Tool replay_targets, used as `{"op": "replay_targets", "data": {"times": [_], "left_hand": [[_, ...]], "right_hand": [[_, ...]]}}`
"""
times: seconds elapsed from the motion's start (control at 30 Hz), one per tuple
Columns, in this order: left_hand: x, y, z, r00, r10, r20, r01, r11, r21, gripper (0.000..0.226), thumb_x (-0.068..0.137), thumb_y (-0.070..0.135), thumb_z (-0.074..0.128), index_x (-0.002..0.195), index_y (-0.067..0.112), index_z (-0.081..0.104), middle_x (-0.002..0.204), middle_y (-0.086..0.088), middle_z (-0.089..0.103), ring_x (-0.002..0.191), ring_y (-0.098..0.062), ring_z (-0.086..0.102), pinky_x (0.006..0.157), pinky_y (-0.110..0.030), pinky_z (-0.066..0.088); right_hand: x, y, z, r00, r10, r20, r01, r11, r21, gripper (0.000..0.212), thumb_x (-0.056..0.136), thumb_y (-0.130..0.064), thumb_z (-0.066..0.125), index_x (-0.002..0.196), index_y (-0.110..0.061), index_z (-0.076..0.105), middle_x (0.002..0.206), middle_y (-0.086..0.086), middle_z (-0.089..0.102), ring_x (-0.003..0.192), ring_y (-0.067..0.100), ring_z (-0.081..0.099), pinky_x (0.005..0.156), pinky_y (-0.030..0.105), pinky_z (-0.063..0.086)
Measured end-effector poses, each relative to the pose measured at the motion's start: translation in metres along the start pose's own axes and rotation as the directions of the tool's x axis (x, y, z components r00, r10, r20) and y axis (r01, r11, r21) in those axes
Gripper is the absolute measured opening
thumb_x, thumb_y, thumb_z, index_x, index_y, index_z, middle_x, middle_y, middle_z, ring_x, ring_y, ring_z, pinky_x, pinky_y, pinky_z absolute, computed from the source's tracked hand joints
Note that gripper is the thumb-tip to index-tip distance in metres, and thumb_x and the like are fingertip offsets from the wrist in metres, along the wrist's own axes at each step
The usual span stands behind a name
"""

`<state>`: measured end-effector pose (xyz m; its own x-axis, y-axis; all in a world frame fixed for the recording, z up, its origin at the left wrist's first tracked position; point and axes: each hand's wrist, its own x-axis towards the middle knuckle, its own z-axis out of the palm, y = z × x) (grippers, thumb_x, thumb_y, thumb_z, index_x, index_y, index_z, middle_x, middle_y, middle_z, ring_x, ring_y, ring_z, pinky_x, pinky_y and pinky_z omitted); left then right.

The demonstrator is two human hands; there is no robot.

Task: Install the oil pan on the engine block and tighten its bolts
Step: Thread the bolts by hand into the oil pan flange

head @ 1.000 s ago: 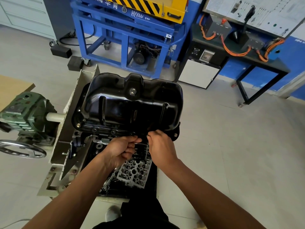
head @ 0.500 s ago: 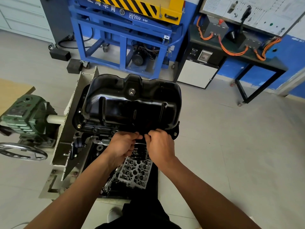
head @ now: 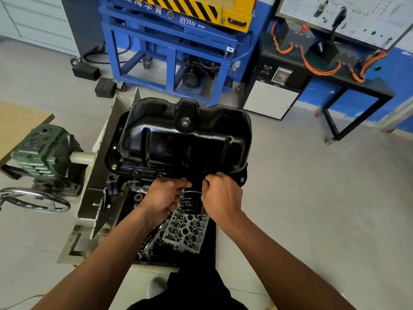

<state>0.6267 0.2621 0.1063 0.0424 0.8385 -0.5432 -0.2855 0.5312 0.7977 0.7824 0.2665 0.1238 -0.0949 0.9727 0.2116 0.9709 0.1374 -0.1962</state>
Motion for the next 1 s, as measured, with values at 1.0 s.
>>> {"op": "replay_targets", "data": {"times": [1.0], "left_hand": [[-0.003, 0.010, -0.004, 0.962, -0.240, 0.128, 0.272, 0.869, -0.412, 0.029, 0.101, 0.022, 0.050, 0.088, 0.003, 0.067, 0.055, 0.004, 0.038, 0.040, -0.004, 0.033, 0.030, -0.014, 0.026]], "right_hand": [[-0.006, 0.013, 0.028, 0.993, 0.088, -0.074, -0.050, 0.911, 0.409, 0.008, 0.090, -0.026, 0.067, 0.093, -0.022, 0.075, 0.048, -0.017, 0.047, 0.040, -0.002, 0.039, 0.047, 0.016, 0.028]]}}
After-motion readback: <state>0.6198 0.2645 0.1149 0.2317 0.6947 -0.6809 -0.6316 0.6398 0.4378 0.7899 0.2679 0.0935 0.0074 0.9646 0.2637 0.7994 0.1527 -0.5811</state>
